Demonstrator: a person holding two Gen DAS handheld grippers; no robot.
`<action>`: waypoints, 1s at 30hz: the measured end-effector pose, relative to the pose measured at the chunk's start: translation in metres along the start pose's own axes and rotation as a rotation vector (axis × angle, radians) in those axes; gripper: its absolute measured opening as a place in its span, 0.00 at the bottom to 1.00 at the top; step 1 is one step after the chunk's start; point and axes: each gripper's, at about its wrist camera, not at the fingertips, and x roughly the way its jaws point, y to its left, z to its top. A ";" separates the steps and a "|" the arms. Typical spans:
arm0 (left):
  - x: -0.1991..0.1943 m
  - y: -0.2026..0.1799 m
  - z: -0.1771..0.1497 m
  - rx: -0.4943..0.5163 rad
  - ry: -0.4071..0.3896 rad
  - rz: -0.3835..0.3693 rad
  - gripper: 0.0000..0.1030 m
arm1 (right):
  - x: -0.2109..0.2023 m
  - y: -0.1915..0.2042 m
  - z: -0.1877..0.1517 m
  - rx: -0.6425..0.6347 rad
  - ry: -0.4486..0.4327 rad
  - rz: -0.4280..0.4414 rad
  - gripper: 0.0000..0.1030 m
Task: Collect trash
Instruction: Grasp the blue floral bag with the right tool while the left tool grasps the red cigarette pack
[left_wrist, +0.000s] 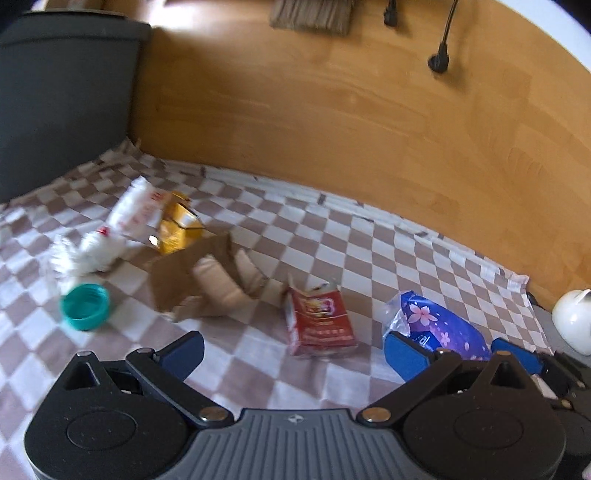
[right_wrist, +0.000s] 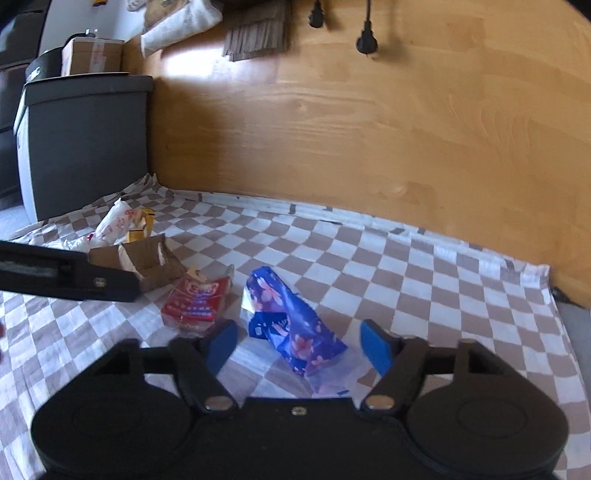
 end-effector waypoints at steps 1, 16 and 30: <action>0.007 -0.004 0.002 0.001 0.012 -0.002 0.99 | 0.001 -0.002 0.000 0.012 0.007 0.002 0.54; 0.086 -0.053 0.014 0.128 0.101 0.107 0.87 | 0.000 -0.038 0.000 0.190 0.075 -0.006 0.02; 0.076 -0.047 0.004 0.147 0.116 0.154 0.55 | 0.002 -0.049 -0.004 0.263 0.086 0.019 0.02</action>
